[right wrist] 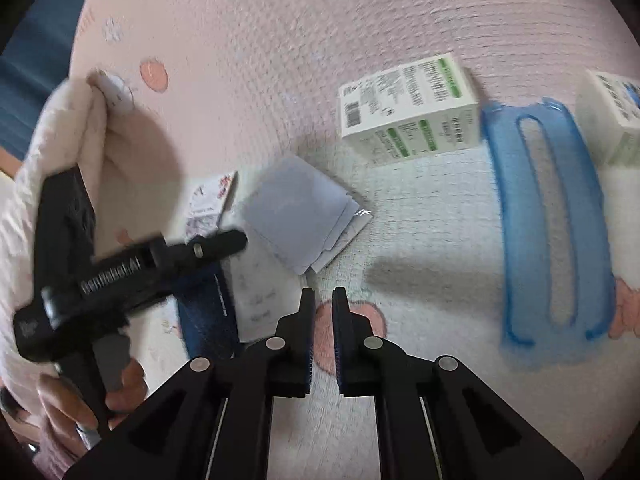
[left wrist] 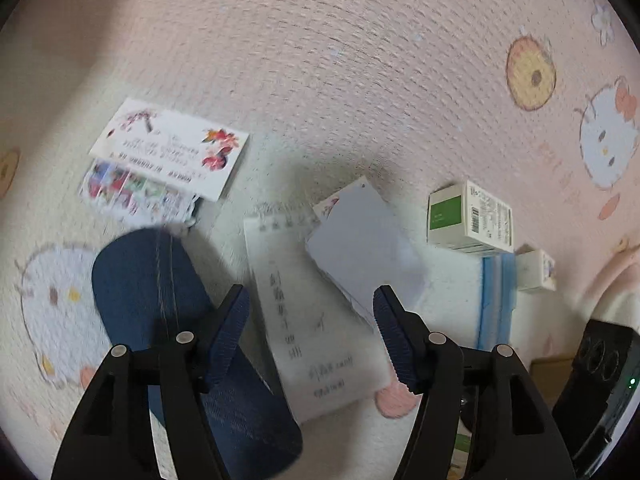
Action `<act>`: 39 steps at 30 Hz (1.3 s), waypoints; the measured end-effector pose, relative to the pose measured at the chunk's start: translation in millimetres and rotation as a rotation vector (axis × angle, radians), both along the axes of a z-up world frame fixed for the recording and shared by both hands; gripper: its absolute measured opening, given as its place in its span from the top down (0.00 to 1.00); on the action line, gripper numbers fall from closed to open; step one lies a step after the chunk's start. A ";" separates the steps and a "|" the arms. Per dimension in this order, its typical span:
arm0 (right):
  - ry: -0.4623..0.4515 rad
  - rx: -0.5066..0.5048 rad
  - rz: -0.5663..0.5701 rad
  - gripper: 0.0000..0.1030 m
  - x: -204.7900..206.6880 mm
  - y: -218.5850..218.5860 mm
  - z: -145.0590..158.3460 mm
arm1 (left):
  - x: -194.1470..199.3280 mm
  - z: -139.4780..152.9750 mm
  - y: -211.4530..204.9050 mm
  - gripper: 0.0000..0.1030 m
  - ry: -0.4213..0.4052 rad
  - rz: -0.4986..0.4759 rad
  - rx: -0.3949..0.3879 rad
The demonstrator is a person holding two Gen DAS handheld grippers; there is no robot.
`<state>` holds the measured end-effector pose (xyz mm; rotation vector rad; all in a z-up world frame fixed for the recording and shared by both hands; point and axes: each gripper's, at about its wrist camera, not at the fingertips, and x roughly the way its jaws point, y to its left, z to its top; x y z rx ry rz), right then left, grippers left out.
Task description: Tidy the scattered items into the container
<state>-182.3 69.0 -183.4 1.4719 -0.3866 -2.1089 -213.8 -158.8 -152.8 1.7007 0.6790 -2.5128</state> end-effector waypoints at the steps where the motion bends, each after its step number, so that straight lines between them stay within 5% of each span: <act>1: -0.004 0.010 0.007 0.93 -2.0 -5.2 -2.7 | -3.8 -2.7 1.7 0.34 -0.007 -0.022 0.004; 8: -0.001 0.042 0.060 0.77 -13.1 -29.7 -16.1 | -9.8 -9.9 6.4 0.34 -0.013 -0.050 -0.029; 13: 0.007 0.000 0.035 0.75 -5.1 -26.7 -19.3 | -0.1 -8.1 28.2 0.34 0.035 -0.194 -0.083; 21: -0.041 0.015 -0.041 0.75 32.3 0.5 -21.5 | 32.9 -9.5 68.7 0.40 0.061 -0.308 0.026; 30: -0.018 0.154 -0.024 0.75 92.2 39.9 -17.1 | 93.0 -22.3 85.0 0.54 0.015 -0.309 0.253; 39: 0.048 0.114 -0.067 0.73 122.4 86.6 -7.3 | 123.5 -34.1 120.7 0.55 0.009 -0.251 0.392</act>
